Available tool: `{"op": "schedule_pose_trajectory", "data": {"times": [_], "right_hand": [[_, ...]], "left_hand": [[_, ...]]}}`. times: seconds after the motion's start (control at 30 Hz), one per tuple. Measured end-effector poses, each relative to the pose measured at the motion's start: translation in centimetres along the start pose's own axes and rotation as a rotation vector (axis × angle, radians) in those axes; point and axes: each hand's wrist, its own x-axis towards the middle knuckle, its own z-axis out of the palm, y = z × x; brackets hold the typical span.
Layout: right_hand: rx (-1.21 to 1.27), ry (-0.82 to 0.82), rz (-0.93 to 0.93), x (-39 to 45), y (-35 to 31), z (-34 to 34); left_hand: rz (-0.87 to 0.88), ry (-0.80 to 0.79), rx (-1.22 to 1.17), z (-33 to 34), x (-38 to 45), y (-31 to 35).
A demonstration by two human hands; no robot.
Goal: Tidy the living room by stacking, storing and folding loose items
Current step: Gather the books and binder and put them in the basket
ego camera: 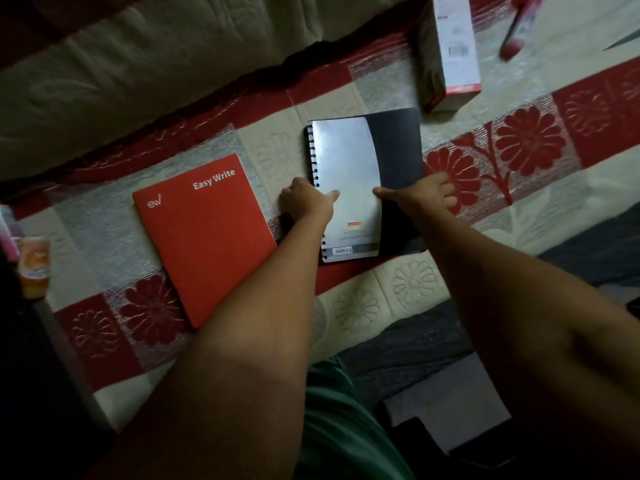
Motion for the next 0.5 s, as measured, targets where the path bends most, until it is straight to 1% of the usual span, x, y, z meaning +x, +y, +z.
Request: {"op": "schedule_pose_trajectory", "data": {"times": [0.13,0.23,0.3,0.33,0.4,0.5], "right_hand": [[0.117,-0.097,-0.02,0.3,0.0,-0.6],[0.355,-0.149,-0.132,-0.9,-0.3,-0.4],[0.482,-0.188,-0.226,-2.6,-1.2,-0.2],[0.503,-0.203,-0.271,-3.9,-2.1,0.1],[0.496,-0.227,-0.338,-6.4,-3.8,0.9],[0.384,-0.281,-0.413,-10.4,-6.3,3.1]], "left_hand": [[0.059,-0.024,-0.155,-0.5,-0.3,-0.3],[0.095,-0.066,-0.313,-2.3,-1.0,-0.8],[0.109,-0.047,-0.428,-4.5,-1.0,-1.1],[0.119,-0.02,-0.467,-6.0,-0.9,-1.6],[0.121,0.027,-0.464,-8.7,-0.5,-2.8],[0.051,0.099,-0.446,-12.6,-0.3,-6.2]]}}
